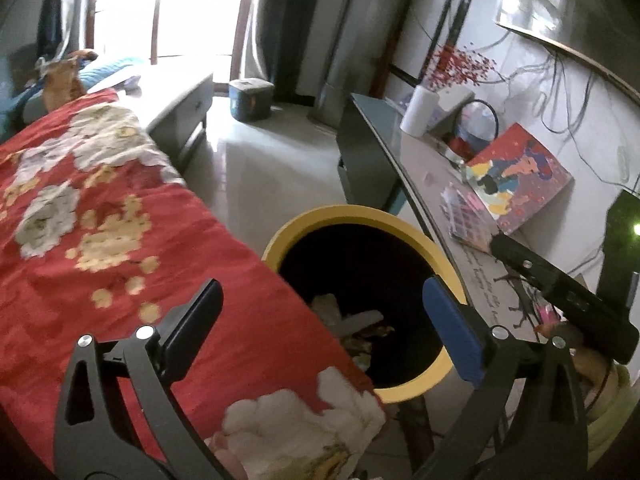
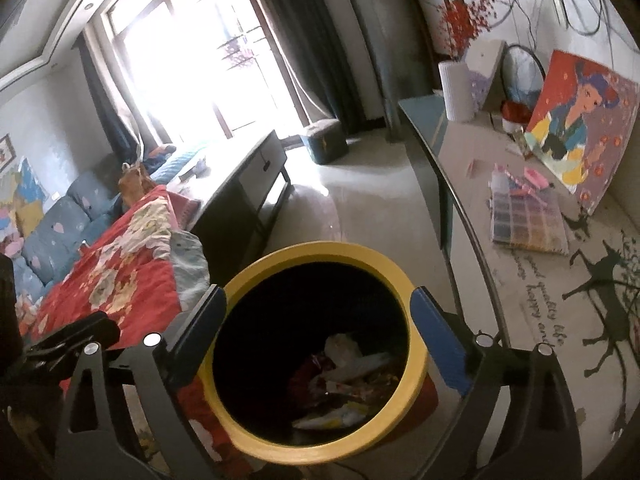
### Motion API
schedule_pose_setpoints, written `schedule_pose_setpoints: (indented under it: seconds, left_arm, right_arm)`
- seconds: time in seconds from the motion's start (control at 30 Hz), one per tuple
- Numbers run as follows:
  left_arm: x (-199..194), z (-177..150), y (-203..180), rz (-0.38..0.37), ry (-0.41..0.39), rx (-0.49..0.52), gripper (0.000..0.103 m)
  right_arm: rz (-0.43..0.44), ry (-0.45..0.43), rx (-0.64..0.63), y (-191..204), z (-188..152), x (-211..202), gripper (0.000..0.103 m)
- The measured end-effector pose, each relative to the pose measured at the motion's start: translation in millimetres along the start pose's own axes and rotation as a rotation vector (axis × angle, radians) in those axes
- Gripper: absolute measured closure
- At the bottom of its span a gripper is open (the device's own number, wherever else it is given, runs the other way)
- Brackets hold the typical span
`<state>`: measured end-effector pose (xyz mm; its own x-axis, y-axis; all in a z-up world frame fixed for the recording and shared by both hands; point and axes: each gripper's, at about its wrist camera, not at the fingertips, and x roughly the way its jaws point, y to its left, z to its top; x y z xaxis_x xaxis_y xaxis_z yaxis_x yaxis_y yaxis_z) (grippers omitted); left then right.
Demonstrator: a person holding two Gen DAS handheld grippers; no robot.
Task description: Collect trash
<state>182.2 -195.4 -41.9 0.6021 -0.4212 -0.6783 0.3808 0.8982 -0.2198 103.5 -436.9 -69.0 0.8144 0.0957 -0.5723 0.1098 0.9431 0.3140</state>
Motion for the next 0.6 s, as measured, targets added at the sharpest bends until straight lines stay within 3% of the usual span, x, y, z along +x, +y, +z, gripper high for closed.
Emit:
schedule_pose_setpoints:
  seconds: [0.6]
  left_arm:
    - [-80, -18, 61, 0.154, -0.130, -0.117, 0.011]
  right_arm:
    - [0.066, -0.120, -0.192, 104, -18, -44, 0.007]
